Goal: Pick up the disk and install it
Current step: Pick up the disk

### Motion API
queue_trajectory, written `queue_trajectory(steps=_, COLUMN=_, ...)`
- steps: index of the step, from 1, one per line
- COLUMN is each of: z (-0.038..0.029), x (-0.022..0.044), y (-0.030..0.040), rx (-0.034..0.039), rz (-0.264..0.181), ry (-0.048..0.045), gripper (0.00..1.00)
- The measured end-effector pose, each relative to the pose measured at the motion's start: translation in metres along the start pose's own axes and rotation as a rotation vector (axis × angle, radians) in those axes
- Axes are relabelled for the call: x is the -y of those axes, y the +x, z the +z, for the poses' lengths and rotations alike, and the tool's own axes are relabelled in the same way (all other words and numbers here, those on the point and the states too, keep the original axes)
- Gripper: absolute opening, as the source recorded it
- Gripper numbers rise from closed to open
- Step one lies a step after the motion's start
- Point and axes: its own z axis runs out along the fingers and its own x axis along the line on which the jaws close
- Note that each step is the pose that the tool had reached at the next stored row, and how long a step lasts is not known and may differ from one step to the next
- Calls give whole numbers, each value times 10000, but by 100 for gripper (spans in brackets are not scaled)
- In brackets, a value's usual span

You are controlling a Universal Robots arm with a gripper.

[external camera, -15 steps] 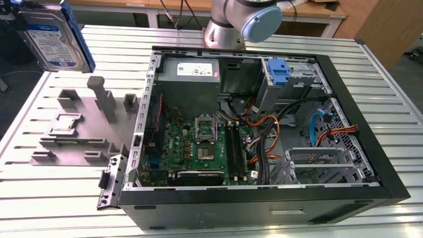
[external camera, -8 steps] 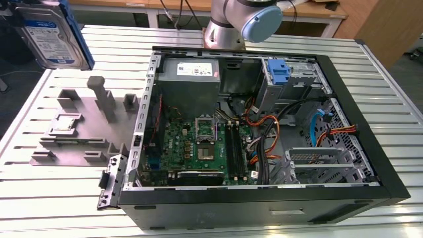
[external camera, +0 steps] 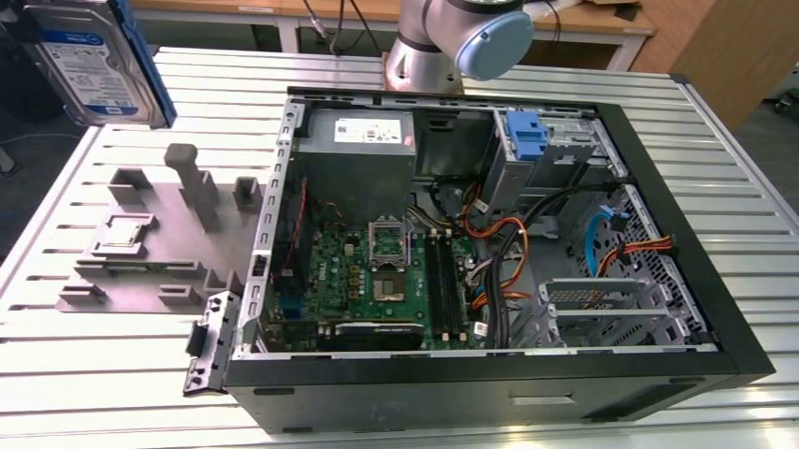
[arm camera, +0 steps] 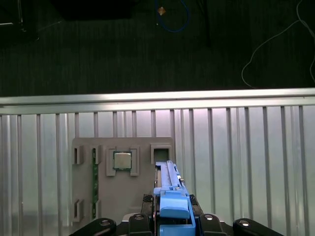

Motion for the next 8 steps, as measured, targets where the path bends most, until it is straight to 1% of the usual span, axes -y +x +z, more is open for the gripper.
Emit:
queue_trajectory(steps=6, z=-48, x=0, y=-1, rx=1, rz=-1, ry=1, gripper=37)
queue_trajectory(steps=8, z=-55, x=0, y=-2, rx=1, rz=0, ry=1, gripper=37)
